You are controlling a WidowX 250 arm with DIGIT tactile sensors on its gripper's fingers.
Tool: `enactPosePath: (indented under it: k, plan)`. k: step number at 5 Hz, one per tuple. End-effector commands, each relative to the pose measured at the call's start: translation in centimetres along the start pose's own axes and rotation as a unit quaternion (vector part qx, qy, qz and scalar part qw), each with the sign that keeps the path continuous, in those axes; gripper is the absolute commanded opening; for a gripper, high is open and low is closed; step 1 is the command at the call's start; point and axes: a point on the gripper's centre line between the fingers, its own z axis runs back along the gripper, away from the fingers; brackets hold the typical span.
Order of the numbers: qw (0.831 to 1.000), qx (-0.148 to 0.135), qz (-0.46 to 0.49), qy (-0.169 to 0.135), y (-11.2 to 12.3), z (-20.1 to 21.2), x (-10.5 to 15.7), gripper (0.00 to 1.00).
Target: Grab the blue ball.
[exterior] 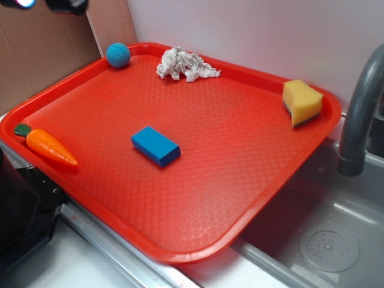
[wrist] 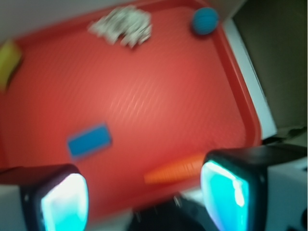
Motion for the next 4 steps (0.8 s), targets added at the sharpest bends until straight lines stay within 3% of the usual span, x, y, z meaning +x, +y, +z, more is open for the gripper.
enactPosePath:
  k: [1, 3, 4]
  plan:
    - [0.991, -0.009, 0.13, -0.038, 3.9, -1.8, 3.0, 1.0]
    - [0.991, -0.009, 0.13, -0.038, 3.9, -1.8, 3.0, 1.0]
    - [0.974, 0.018, 0.218, -0.058, 4.4, -4.6, 6.0, 1.0]
